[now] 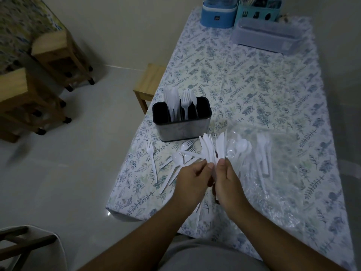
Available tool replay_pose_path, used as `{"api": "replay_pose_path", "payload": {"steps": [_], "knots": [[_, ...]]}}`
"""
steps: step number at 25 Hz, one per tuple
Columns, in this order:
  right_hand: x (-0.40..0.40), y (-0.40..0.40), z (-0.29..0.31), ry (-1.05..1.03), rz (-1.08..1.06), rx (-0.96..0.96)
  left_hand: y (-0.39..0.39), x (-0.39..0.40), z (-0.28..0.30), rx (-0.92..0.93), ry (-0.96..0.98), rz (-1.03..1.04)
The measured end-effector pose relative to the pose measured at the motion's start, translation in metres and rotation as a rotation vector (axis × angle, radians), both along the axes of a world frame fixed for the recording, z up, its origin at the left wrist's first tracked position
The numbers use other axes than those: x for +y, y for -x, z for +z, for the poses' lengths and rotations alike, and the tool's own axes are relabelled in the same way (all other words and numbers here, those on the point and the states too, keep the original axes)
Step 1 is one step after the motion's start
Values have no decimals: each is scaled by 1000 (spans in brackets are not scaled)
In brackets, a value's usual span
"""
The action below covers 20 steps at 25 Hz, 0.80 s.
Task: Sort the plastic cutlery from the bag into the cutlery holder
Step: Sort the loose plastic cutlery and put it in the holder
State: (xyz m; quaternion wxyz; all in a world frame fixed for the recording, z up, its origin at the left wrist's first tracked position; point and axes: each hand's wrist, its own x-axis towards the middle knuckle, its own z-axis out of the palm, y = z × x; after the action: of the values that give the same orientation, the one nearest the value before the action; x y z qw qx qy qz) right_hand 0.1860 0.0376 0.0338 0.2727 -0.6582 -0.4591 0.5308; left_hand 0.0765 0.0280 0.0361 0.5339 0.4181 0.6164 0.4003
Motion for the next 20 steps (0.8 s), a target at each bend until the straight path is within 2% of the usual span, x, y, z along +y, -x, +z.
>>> {"api": "replay_pose_path", "payload": {"steps": [6,11,16,20], "knots": [[5,1,2,-14,26,80,1,3,2,-25,65,45],[13,2,9,26,199,85,23,8,10,-32,33,34],[38,6,26,10,421,32,51,23,22,161,-71,-40],[86,28,56,-183,469,-56,78,59,47,317,-288,-19]]}}
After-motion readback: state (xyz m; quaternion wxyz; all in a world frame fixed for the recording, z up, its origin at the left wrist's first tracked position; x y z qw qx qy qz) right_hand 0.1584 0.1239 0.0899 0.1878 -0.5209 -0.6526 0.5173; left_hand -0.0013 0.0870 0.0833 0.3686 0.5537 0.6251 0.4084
